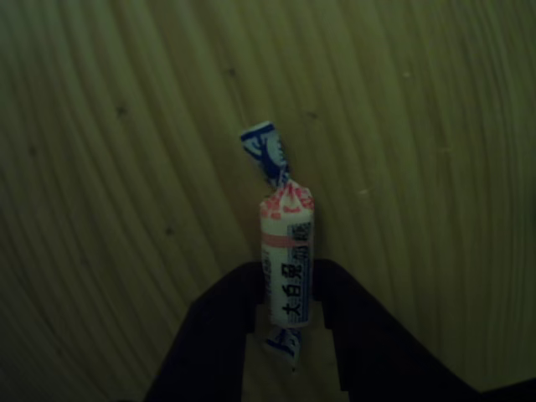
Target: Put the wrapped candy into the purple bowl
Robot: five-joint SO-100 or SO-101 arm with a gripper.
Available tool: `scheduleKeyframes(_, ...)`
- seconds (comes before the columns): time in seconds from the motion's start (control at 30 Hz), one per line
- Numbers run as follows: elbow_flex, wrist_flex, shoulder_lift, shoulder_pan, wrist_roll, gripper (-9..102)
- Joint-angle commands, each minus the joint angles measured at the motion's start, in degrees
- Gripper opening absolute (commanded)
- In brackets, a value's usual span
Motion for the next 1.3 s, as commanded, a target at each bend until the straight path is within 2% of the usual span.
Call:
scheduleKeyframes(0.0, -5.1, 0.79, 9.05, -1.49, 7.65, 4)
scheduleKeyframes(0.23, -8.88, -0.26, 21.01, -5.27, 26.89, 4)
scheduleKeyframes(0.43, -7.82, 0.26, 33.05, -14.06, 36.91, 3)
scheduleKeyframes(0.63, -9.14, 4.92, 40.87, -27.6, 40.87, 3)
scheduleKeyframes(0.87, -17.93, 11.07, 39.55, -43.51, 43.68, 3)
scheduleKeyframes(1.27, -18.72, 7.91, 30.15, -58.45, 49.31, 3)
